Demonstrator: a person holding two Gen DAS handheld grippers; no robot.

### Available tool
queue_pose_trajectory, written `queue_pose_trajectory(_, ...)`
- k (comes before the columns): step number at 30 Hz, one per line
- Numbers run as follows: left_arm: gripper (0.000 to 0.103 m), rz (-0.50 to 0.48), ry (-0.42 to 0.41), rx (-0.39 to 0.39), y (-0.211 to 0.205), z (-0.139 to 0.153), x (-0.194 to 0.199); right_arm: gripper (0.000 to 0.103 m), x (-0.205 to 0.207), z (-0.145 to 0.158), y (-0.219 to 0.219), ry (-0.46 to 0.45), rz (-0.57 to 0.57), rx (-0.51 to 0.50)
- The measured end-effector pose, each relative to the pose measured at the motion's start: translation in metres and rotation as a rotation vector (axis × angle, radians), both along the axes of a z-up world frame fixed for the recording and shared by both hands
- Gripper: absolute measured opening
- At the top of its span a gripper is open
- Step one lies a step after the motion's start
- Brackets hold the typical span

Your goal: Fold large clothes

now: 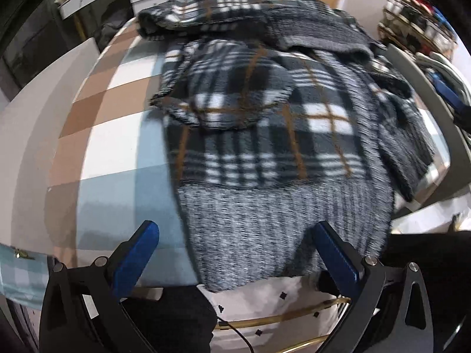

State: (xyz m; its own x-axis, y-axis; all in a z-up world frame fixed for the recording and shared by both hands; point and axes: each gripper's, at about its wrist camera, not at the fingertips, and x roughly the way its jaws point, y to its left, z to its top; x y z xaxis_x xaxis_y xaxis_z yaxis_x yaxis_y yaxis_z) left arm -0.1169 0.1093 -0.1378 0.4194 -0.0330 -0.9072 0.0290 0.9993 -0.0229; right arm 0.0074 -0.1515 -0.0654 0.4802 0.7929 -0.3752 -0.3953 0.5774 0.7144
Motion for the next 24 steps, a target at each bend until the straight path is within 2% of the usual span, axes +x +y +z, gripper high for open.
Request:
queue_pose_trajectory(3, 0.091, -0.012, -0.015, 0.012, -0.006, 0.002, -0.002, 0.103, 0.002, -0.003, -0.001, 0.012, -0.009, -0.003)
queue_pose_trajectory(4, 0.085, -0.019, -0.020, 0.009, -0.007, 0.003, -0.003, 0.103, 0.003, -0.004, -0.001, 0.020, -0.012, -0.004)
queue_pose_trajectory(8, 0.045, -0.058, -0.043, -0.054, -0.005, 0.011, -0.006, 0.103, 0.005, -0.006, 0.000, 0.033, -0.013, -0.011)
queue_pose_trajectory(12, 0.039, -0.047, -0.057, -0.158, 0.005, 0.019, -0.003, 0.103, 0.005, -0.006, 0.003, 0.033, -0.001, -0.016)
queue_pose_trajectory(17, 0.037, -0.030, -0.061, -0.382, 0.023, 0.026, 0.001, 0.103, 0.001, -0.004, 0.007, 0.020, 0.016, -0.022)
queue_pose_trajectory(18, 0.037, -0.032, -0.064, -0.452, 0.026, 0.028, 0.000, 0.103, 0.001, -0.004, 0.008, 0.020, 0.017, -0.024)
queue_pose_trajectory(21, 0.037, -0.027, -0.086, -0.590, 0.036, 0.034, -0.001, 0.103, 0.000, -0.004, 0.008, 0.023, 0.023, -0.023)
queue_pose_trajectory(24, 0.037, 0.045, -0.056, -0.631, 0.043, 0.025, 0.006, 0.103, -0.002, -0.003, 0.008, 0.017, 0.023, -0.021)
